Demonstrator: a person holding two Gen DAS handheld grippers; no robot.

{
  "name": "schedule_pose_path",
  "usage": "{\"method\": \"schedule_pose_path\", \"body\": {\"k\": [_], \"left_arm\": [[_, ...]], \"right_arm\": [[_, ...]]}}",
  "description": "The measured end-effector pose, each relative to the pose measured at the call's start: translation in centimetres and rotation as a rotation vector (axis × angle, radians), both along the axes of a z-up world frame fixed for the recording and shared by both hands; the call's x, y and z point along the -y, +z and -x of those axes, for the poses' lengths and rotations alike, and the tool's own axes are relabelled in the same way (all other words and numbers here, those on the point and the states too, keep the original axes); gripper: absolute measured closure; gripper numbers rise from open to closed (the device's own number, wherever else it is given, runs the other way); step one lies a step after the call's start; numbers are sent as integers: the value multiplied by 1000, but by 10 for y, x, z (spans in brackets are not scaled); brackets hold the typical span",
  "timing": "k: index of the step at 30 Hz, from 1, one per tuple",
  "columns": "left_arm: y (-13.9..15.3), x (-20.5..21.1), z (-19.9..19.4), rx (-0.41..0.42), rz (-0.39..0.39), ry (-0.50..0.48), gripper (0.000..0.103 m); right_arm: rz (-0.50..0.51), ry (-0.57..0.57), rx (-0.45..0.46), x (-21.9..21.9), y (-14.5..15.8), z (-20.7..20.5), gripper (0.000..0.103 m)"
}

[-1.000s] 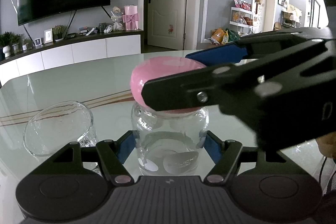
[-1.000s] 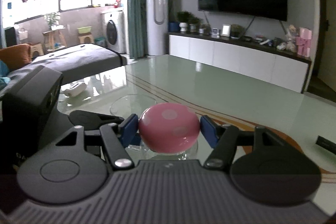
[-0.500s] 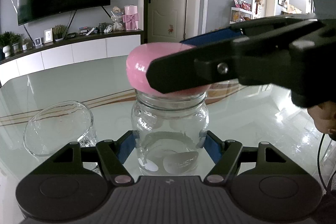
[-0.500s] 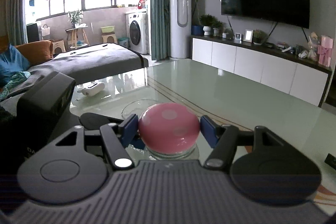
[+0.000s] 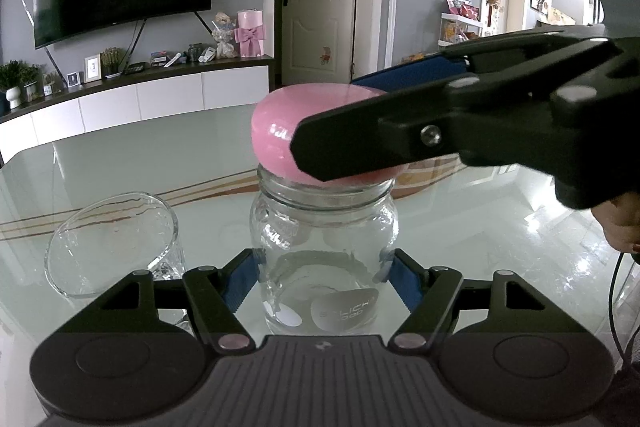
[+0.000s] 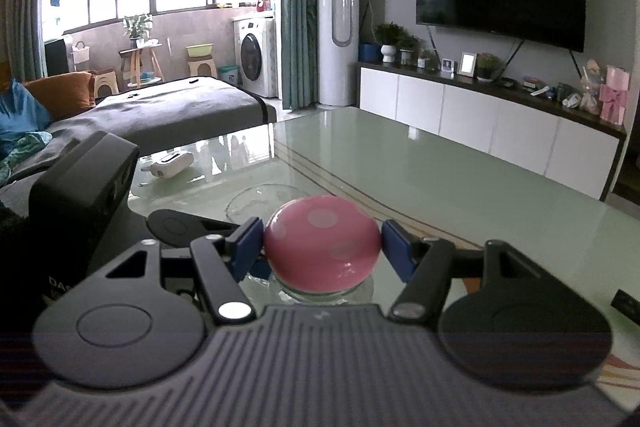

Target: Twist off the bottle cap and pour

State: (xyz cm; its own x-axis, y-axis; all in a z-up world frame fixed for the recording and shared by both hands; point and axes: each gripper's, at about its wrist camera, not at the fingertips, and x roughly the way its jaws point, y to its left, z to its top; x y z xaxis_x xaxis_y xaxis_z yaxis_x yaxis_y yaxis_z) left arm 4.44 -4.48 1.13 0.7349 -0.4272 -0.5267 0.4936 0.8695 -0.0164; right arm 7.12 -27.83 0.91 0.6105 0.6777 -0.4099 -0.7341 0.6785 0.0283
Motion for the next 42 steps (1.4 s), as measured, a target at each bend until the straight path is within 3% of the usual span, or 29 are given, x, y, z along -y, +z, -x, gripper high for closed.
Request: {"method": "schedule_pose_path", "body": {"k": [8, 21, 42], "left_arm": [[1, -4, -1, -13, 2, 23, 9], [7, -6, 24, -6, -79, 66, 8], [10, -20, 37, -52, -80, 110, 8]], "right_arm": [[-7, -47, 0, -1, 2, 7, 38], [-32, -118, 9, 3, 3, 22, 38], [-53, -267, -15, 17, -3, 36, 38]]}}
